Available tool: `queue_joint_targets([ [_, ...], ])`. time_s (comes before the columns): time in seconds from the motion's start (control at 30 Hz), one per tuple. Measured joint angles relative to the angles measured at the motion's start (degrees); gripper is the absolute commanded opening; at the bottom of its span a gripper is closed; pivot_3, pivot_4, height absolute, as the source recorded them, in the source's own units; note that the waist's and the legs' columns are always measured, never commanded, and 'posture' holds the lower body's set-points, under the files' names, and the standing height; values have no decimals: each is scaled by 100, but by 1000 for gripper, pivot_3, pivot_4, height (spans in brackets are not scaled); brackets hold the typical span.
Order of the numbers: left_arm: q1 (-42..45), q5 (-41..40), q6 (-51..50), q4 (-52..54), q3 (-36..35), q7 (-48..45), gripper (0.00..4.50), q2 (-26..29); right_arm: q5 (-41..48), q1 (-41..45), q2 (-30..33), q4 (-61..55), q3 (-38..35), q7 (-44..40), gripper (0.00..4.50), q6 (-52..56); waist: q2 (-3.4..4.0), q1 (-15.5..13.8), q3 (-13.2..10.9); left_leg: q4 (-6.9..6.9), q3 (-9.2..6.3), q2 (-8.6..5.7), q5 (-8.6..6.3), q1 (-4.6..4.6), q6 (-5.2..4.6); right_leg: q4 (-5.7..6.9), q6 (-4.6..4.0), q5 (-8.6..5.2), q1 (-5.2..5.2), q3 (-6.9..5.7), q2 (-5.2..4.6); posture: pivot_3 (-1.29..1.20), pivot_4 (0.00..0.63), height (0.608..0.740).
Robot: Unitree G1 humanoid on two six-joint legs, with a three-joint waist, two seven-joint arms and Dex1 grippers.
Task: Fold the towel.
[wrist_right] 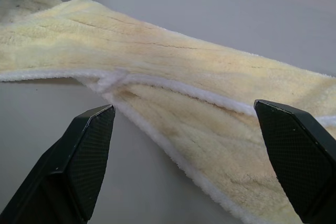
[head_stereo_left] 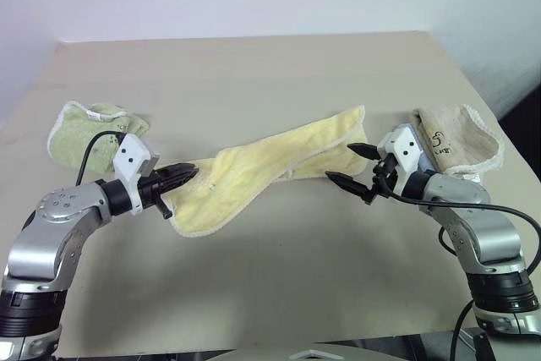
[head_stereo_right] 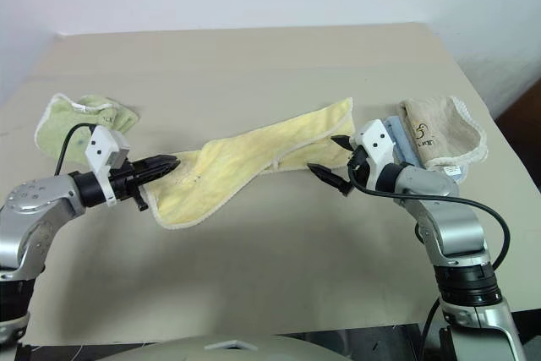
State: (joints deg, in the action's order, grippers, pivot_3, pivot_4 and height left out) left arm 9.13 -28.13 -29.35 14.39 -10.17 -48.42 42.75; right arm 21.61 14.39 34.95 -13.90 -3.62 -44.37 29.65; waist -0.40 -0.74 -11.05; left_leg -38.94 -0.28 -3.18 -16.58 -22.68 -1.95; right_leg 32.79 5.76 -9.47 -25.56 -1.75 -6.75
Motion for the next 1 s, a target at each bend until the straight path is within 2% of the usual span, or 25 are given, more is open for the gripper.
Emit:
queue_joint_targets([
  [0.87,347,376,391,-257,311,-168,474,-107,-54,17,-10,166,0,78,4463,-316,0,1,0,-1,0,0,1,-4,-5,-1,1,1,-2,0,1,0,150,728],
  [1.0,345,403,407,-273,410,-415,474,50,-61,58,-11,193,32,67,4463,-314,-1,2,-1,-2,1,0,1,-6,-6,-2,0,0,-3,0,0,0,150,728],
])
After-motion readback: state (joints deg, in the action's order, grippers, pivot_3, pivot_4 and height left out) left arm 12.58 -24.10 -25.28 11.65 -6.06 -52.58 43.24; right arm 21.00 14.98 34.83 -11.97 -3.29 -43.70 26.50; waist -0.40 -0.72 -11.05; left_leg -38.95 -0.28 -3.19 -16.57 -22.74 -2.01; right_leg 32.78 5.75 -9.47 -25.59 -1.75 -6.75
